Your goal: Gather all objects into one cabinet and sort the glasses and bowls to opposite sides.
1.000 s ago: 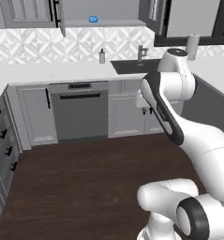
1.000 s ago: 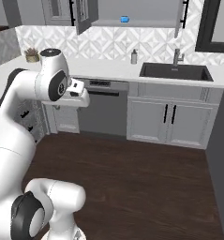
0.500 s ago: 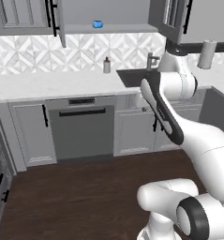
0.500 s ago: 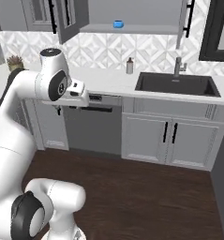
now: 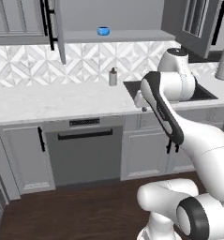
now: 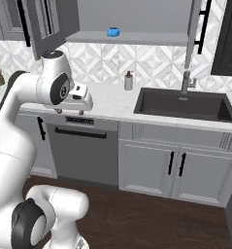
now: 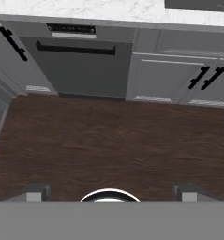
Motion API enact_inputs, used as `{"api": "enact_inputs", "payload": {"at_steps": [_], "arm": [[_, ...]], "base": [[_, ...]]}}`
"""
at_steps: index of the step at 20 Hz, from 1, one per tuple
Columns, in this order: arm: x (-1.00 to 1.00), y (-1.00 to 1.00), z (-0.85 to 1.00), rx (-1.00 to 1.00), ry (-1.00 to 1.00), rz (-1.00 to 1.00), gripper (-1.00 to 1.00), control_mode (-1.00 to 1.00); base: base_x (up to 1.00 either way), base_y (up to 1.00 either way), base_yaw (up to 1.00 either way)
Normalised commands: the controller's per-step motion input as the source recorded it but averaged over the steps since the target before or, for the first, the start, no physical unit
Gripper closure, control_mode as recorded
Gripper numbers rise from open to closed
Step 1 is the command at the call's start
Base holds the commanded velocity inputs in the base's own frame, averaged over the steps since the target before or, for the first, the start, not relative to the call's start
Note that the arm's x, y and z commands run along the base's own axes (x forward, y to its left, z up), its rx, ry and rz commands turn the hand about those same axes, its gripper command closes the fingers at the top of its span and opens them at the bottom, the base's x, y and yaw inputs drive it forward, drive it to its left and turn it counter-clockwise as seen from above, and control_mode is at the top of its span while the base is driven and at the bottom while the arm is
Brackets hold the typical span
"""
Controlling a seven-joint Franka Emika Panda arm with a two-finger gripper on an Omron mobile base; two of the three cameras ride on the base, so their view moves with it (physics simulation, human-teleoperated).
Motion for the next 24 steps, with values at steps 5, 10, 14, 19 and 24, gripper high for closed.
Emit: {"api": "enact_inputs", "payload": {"at_steps": [5, 10, 14, 19, 24], "arm": [[0.0, 0.0, 0.0, 0.0, 0.0, 0.0, -1.0, 1.0], [0.0, 0.0, 0.0, 0.0, 0.0, 0.0, -1.0, 1.0], [0.0, 0.0, 0.0, 0.0, 0.0, 0.0, -1.0, 1.0], [0.0, 0.0, 0.0, 0.0, 0.0, 0.0, -1.0, 1.0], [0.0, 0.0, 0.0, 0.0, 0.0, 0.0, -1.0, 1.0]], "base": [[1.0, 0.0, 0.0], [1.0, 0.0, 0.0], [0.97, 0.03, 0.0], [0.9, 0.06, 0.0], [0.74, 0.1, -0.01]]}}
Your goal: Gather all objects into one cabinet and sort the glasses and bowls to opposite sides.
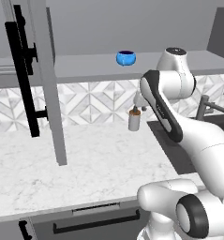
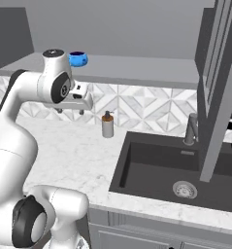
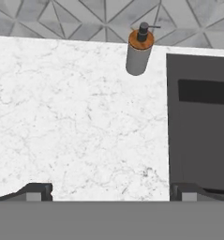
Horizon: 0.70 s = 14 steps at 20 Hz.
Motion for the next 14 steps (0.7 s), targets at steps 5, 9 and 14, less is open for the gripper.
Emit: {"api": "enact_inputs", "payload": {"at_steps": [5, 9, 14], "arm": [[0.0, 0.0, 0.0, 0.0, 0.0, 0.0, -1.0, 1.0], [0.0, 0.0, 0.0, 0.0, 0.0, 0.0, -1.0, 1.0], [-0.01, 0.02, 0.23, 0.0, -0.09, -0.01, -1.0, -1.0]], "base": [[0.47, 0.08, 0.0], [0.03, 0.0, 0.0], [0.0, 0.01, 0.0]]}}
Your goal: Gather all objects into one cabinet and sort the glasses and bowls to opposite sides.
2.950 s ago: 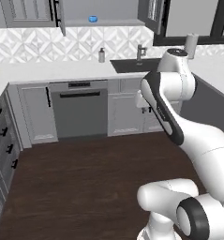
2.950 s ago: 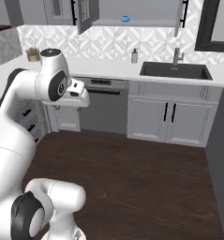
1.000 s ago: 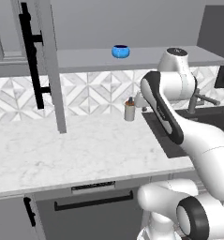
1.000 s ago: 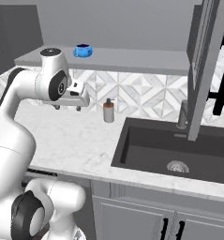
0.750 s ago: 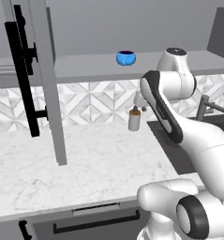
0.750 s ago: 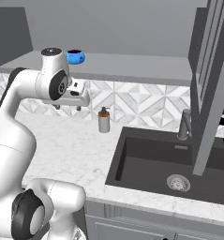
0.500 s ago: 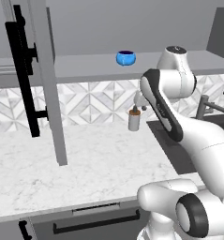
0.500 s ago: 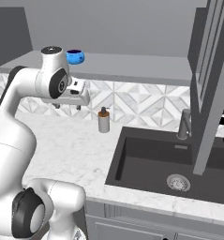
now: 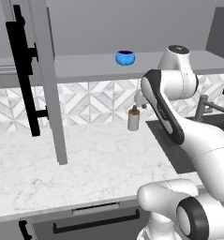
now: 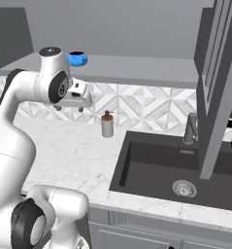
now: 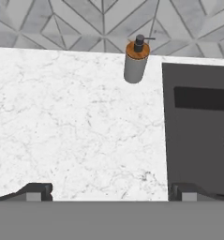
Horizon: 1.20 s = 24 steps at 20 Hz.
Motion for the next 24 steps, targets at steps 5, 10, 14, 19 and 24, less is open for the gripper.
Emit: {"api": "enact_inputs", "payload": {"at_steps": [5, 10, 14, 19, 24], "arm": [[-0.01, 0.26, 0.68, 0.0, -0.24, -0.07, -1.0, -1.0], [0.0, 0.33, 0.71, 0.0, -0.25, -0.06, -1.0, -1.0], [0.01, 0.18, 0.56, 0.0, -0.25, -0.05, -1.0, -1.0], [0.09, 0.07, 0.47, 0.01, -0.23, -0.02, -1.0, -1.0], [0.13, 0.13, 0.29, 0.01, -0.2, 0.0, -1.0, -1.0]], "base": [[0.0, 0.0, 0.0], [0.0, 0.0, 0.0], [0.0, 0.0, 0.0], [0.0, 0.0, 0.0], [0.0, 0.0, 0.0]]}}
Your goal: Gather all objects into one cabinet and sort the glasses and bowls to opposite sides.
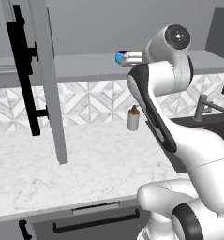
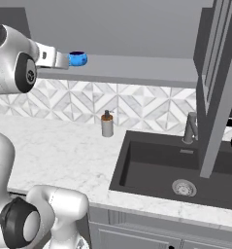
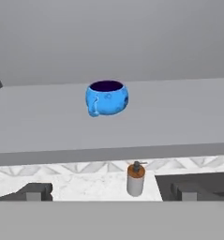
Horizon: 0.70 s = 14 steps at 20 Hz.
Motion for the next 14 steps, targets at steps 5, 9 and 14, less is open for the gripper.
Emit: {"api": "enact_inputs", "payload": {"at_steps": [5, 9, 14], "arm": [[0.3, 0.2, 0.04, 0.0, -0.06, 0.0, -1.0, -1.0], [0.26, 0.2, 0.04, 0.0, -0.06, 0.0, -1.0, -1.0], [0.25, 0.19, 0.18, 0.0, -0.09, 0.0, -1.0, -1.0]], "base": [[0.0, 0.0, 0.0], [0.0, 0.0, 0.0], [0.0, 0.0, 0.0]]}}
